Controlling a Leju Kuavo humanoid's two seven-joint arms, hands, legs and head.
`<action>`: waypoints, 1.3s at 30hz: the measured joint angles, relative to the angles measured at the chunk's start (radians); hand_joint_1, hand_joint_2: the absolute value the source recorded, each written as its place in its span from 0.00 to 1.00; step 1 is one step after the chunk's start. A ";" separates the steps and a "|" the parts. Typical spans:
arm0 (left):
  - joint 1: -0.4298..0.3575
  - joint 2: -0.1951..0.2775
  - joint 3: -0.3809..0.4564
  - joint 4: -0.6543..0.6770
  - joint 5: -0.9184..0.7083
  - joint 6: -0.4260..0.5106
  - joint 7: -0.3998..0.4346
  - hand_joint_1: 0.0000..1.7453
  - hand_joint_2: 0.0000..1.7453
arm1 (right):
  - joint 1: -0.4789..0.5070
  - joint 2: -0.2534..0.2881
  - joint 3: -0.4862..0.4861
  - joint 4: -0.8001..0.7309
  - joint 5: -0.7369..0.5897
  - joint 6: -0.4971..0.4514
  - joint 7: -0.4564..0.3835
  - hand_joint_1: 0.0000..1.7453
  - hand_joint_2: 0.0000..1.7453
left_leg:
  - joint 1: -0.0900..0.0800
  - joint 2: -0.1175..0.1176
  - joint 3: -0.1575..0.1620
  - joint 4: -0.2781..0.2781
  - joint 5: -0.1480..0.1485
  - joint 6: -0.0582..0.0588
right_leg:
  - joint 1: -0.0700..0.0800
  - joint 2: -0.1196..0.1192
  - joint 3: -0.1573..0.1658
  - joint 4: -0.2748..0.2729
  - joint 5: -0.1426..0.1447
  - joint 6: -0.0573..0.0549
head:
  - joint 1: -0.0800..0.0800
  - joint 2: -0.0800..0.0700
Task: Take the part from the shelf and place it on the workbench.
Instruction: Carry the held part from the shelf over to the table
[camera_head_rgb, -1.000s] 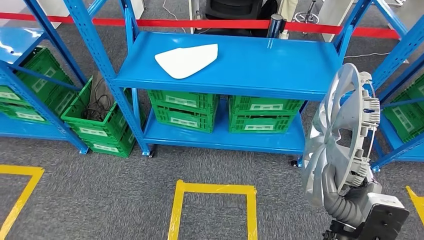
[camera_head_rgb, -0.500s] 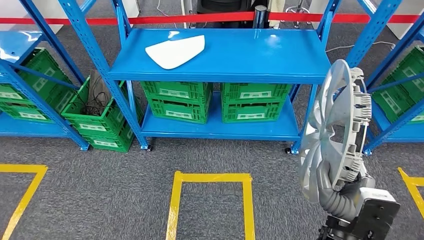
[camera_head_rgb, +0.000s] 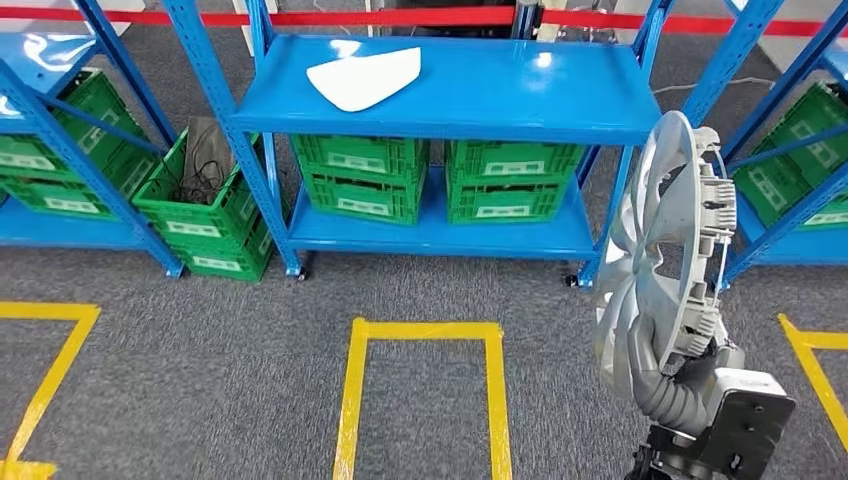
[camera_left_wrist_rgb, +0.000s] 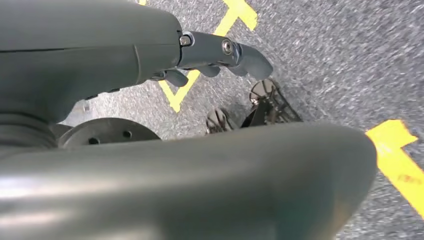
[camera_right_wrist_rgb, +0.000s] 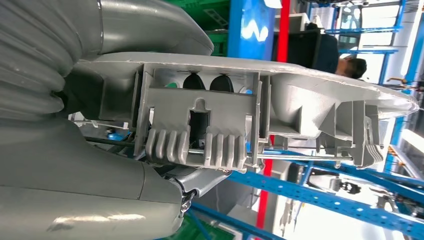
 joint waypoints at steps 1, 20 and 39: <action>0.000 -0.001 0.000 0.000 0.000 -0.003 -0.001 0.00 0.00 | -0.001 0.000 0.001 0.000 0.000 0.002 0.001 1.00 1.00 | 0.001 0.000 -0.017 0.009 0.008 -0.005 | -0.003 0.000 0.044 -0.061 0.016 0.002 | 0.002 0.000; -0.004 0.005 0.000 0.002 0.025 -0.011 -0.021 0.00 0.00 | -0.049 -0.002 0.021 -0.007 -0.010 0.044 0.010 1.00 1.00 | -0.027 -0.004 0.096 0.002 -0.086 0.009 | 0.033 -0.002 0.017 -0.222 0.123 -0.065 | -0.027 0.000; 0.001 -0.002 0.000 0.003 0.027 0.038 -0.018 0.00 0.00 | -0.059 0.000 0.046 0.026 -0.024 0.047 -0.024 1.00 1.00 | 0.018 -0.002 -0.091 0.070 0.018 -0.058 | -0.013 0.001 0.103 -0.198 0.007 -0.029 | 0.002 0.000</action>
